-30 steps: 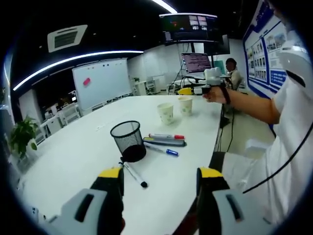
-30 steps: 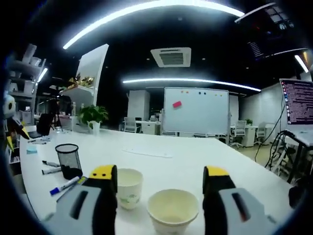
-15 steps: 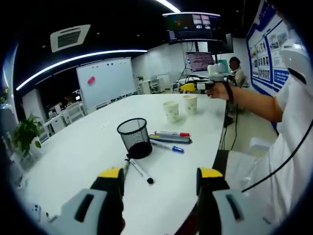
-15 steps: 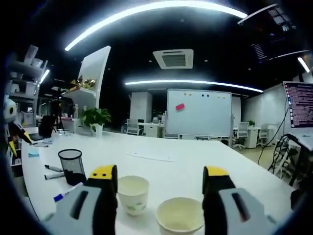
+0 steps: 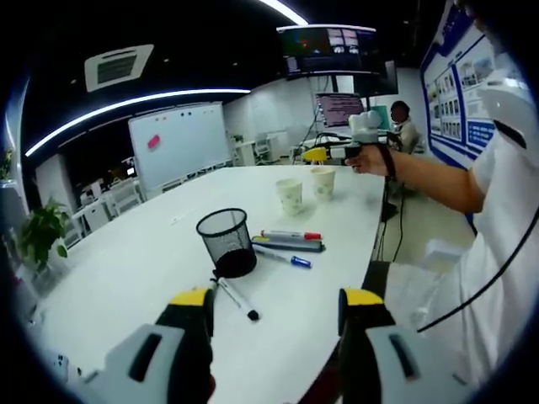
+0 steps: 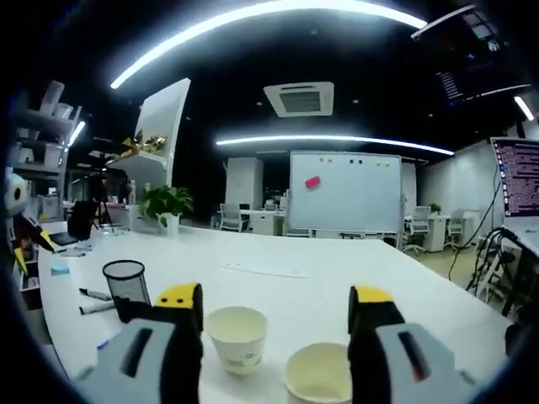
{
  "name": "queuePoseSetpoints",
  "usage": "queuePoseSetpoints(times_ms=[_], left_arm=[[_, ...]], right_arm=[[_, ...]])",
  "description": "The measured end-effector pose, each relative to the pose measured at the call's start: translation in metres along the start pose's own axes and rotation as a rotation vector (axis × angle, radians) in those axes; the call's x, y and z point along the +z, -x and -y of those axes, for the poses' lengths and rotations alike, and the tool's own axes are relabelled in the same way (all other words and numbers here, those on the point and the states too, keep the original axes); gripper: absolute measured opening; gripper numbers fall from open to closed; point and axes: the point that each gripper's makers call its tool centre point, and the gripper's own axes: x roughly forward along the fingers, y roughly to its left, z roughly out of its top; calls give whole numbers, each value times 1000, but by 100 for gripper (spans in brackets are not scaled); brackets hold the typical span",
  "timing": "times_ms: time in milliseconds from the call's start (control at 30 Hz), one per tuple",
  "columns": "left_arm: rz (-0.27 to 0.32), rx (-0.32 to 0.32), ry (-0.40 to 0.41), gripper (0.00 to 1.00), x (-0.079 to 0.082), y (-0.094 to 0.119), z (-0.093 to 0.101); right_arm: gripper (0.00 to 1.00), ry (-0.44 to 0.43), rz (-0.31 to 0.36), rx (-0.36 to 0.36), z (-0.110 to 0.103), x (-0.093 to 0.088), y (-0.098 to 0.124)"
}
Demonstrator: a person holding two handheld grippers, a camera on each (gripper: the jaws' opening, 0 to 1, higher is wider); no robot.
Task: Place the scattered laser pointers and whiteboard markers into the pen holder and stack the scattered paper cups together
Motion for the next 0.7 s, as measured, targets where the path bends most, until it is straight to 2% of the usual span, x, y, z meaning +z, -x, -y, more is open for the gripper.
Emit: queuePoseSetpoints(times_ms=[433, 700], left_arm=[[-6, 11, -1, 61, -2, 0, -4], [-5, 21, 9, 61, -4, 2, -7]], right_arm=[[69, -6, 15, -3, -9, 8, -10], [68, 5, -7, -7, -7, 0, -14]])
